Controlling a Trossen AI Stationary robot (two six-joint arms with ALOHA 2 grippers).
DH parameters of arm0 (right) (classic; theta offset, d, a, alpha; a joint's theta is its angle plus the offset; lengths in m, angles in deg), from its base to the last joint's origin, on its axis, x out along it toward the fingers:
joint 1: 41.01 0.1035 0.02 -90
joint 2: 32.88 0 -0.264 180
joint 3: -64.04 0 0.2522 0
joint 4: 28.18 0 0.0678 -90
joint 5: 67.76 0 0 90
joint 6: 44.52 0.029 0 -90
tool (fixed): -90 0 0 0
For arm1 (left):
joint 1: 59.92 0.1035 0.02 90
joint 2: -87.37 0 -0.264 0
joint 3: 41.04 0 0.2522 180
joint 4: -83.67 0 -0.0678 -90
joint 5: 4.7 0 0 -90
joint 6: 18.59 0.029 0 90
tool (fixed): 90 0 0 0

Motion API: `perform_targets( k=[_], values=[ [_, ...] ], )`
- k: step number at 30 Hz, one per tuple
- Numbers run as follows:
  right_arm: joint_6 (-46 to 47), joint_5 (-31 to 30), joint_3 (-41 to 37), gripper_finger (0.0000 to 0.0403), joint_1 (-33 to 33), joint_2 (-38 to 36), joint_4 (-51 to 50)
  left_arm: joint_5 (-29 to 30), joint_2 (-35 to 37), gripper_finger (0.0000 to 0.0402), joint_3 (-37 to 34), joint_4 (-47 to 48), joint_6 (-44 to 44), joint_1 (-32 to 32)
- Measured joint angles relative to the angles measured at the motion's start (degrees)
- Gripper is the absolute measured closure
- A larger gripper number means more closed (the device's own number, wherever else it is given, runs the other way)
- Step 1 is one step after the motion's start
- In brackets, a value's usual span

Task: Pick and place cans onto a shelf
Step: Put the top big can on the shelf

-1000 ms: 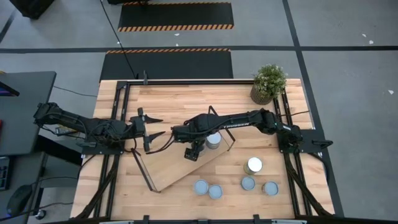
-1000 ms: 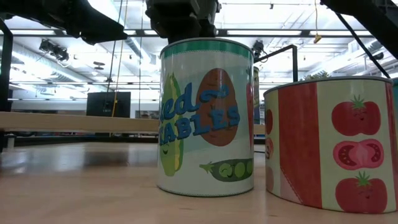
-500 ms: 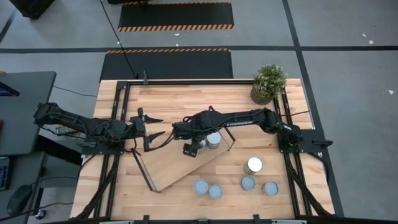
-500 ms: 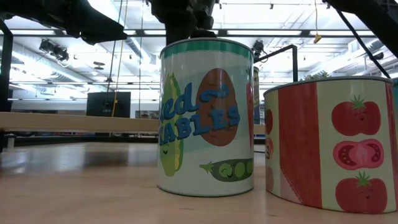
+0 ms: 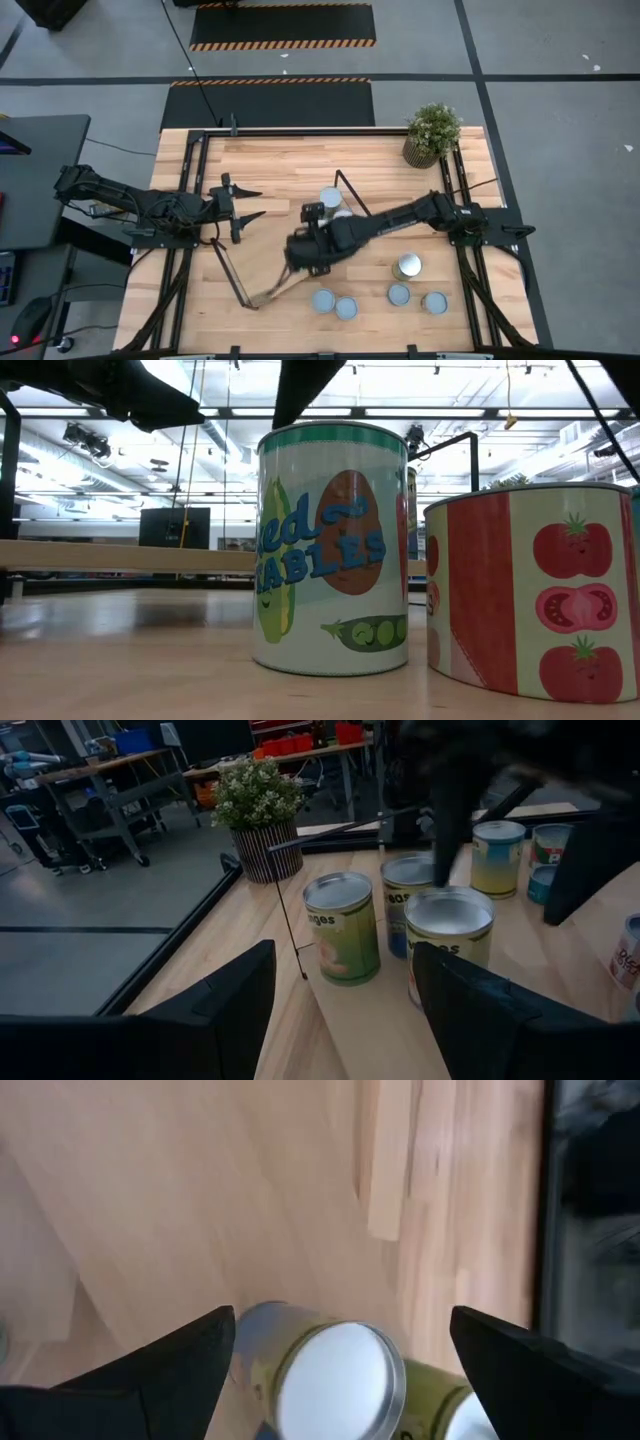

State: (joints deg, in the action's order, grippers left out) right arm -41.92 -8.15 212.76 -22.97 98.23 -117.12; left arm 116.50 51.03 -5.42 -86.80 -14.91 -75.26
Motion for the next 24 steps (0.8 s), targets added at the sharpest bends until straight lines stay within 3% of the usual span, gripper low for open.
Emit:
perform_targets(
  k=[7,15,24],
  values=[
    [0.4,-7.3,-3.6,0.0025,4.1,0.0,0.2,0.0,0.0,0.0159,0.0,0.0,0.0,0.0],
    [3.2,-15.2,-11.2,0.0025,4.4,0.0,0.5,0.0,0.0,0.0159,0.0,0.0,0.0,0.0],
    [3.7,-16.2,-13.7,0.0025,1.4,0.1,0.6,0.0,0.0,0.0159,0.0,0.0,-0.1,0.0]
  ],
)
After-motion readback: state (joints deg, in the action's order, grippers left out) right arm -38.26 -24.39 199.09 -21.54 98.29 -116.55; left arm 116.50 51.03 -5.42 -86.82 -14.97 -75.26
